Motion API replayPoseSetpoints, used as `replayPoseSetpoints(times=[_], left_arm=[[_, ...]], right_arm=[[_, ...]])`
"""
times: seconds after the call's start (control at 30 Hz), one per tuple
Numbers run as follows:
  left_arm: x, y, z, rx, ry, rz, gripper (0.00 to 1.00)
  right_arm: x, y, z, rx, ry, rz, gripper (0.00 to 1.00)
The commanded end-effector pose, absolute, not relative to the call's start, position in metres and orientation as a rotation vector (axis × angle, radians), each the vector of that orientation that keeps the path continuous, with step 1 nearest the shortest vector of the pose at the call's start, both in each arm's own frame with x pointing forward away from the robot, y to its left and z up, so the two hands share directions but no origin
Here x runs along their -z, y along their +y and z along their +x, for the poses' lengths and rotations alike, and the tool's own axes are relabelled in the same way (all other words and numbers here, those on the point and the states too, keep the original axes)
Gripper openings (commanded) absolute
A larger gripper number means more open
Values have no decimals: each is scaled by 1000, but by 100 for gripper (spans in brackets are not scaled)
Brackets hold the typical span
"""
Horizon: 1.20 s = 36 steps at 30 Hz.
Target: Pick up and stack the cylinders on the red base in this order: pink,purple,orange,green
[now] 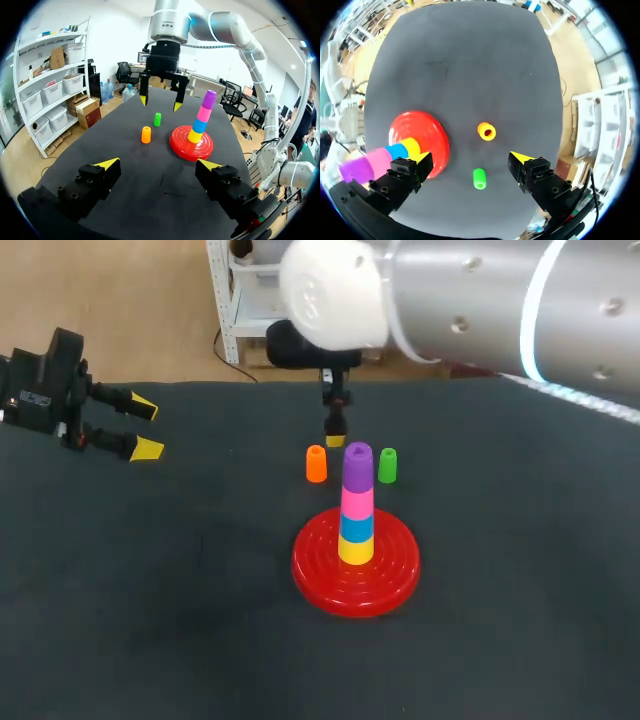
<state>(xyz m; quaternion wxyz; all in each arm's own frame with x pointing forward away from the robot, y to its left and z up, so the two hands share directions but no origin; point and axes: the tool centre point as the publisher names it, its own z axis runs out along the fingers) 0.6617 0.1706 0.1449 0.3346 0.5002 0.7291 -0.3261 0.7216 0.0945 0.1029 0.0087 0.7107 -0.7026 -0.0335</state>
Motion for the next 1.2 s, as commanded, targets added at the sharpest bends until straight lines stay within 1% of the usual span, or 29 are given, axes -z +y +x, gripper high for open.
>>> replayPoseSetpoints(times=[0.03,0.17,0.6,0.73,0.97,1.2], left_arm=[[-144,172,662,854,1897,1308,100],[-144,172,662,854,1897,1308,100],[-144,172,662,854,1897,1308,100],[-144,172,662,854,1897,1308,100],[-144,172,662,854,1897,1308,100],[-144,172,662,854,1897,1308,100]], right_arm=[[-99,96,723,153,-2250,2135,100],[-94,100,716,182,-2350,2036,100],[-69,144,710,107,-2397,1877,100],[-61,142,712,89,-2399,1857,100],[-61,123,713,55,-2478,1791,100],[-54,121,715,90,-2479,1748,100]])
